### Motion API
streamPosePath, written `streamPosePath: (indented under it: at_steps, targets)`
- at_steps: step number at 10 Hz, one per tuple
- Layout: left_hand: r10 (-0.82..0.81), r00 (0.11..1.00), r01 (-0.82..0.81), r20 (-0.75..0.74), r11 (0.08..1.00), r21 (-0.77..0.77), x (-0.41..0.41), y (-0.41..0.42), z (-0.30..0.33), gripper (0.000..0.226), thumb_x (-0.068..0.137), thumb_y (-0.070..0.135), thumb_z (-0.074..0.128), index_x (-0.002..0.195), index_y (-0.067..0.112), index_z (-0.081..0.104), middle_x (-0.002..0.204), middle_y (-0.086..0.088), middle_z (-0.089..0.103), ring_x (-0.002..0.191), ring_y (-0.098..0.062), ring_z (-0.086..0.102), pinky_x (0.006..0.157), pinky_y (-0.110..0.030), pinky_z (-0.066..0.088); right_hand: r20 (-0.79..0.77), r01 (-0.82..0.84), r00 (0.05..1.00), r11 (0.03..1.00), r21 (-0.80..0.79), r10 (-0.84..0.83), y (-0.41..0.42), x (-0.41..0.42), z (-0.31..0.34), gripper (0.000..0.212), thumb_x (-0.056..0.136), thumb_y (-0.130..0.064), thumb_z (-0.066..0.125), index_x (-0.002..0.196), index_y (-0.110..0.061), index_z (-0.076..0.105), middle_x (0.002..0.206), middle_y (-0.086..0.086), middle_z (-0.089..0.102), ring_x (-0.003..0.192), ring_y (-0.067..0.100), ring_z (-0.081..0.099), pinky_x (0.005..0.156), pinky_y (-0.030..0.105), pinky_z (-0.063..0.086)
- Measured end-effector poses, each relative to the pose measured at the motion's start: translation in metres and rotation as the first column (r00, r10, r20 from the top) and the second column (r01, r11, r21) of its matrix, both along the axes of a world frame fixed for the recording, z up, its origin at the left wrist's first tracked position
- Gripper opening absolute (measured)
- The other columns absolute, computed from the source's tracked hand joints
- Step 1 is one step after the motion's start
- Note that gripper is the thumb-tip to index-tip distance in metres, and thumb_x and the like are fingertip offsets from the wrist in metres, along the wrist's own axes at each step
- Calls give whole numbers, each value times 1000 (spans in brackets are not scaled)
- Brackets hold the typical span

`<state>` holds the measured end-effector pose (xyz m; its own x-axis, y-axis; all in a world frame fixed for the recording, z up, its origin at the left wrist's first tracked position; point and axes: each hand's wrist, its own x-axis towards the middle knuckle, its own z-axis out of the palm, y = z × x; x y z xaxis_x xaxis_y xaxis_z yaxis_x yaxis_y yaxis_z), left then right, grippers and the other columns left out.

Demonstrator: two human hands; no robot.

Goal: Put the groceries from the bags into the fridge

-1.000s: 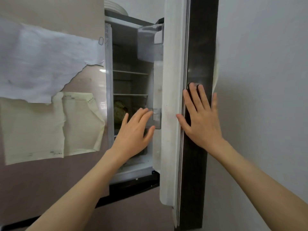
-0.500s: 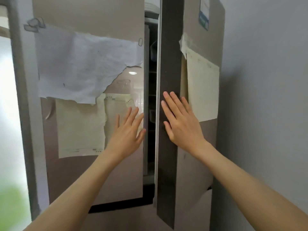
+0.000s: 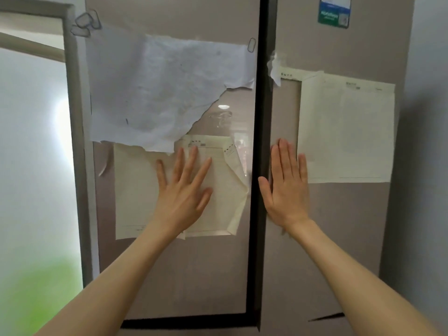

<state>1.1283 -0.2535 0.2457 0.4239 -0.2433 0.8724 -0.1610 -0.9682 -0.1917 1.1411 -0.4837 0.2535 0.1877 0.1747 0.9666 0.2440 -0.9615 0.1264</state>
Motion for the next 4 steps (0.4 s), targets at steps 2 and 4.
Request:
streamPosePath:
  at_steps: [2,4]
  targets:
    - [27,977,-30,210,999,11,21,-2,-10,60,94,49,27,147,21,21,154,-10,13,143,-34,9,109,-66,4,73,-20,997,1000,-15,21,9,33,1,52,99,-32,11,147,-10,8,154,4,13,144,12,-7,118,39,-2]
    - [22,959,-25,284,1000,5,22,-5,-13,59,93,48,32,145,22,26,153,-9,17,142,-33,15,109,-66,8,103,-42,994,999,8,41,11,39,-3,54,96,-26,25,146,-8,15,153,6,15,144,11,-6,118,40,0]
